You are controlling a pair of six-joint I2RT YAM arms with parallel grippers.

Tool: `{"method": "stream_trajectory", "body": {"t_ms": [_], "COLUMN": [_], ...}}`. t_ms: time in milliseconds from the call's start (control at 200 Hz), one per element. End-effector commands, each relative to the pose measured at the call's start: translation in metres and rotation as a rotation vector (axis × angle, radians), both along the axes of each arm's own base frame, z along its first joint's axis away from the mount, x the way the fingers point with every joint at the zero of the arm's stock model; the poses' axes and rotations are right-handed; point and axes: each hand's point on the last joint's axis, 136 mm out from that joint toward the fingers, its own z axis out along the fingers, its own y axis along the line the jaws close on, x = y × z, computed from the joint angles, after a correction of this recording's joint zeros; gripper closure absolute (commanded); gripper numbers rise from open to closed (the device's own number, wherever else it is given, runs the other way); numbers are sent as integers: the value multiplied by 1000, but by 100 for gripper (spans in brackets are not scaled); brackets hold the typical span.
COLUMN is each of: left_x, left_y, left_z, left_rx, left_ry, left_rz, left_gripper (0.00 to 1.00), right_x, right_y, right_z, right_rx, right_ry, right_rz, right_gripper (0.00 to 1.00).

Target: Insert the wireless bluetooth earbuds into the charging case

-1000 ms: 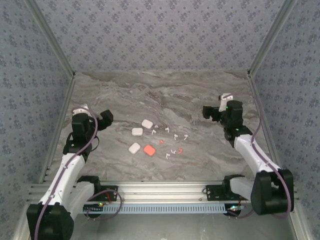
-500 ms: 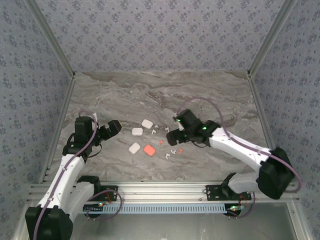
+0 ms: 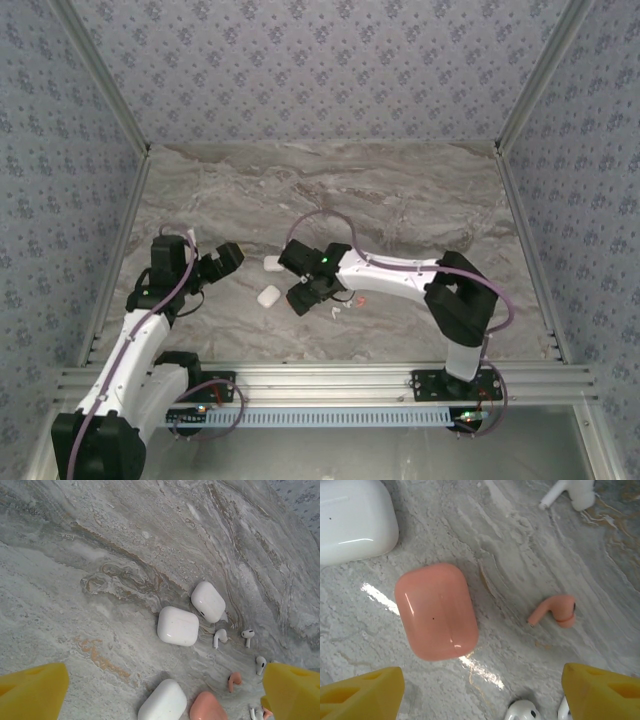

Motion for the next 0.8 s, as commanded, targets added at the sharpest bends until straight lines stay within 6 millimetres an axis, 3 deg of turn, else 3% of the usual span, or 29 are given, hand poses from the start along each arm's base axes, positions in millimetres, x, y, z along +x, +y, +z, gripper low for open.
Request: {"method": "stream_trajectory", "body": {"t_ms": [0,565,795], "left_x": [-3,-2,-2], "left_y": [1,5,6], "left_z": [-1,-2,-2], "left_rx": [17,36,40], "left_ry": [6,10,13], "left_rz": [0,16,16], "left_gripper": [1,1,1], "right_x": [-3,-10,-13], "right_y": [9,29,29], "right_z": [-4,-33,-40], "right_rx": [-25,-50,-63], "right_ry": [19,81,95], "right_rz": [41,91,99], "right_gripper": [16,26,38]}}
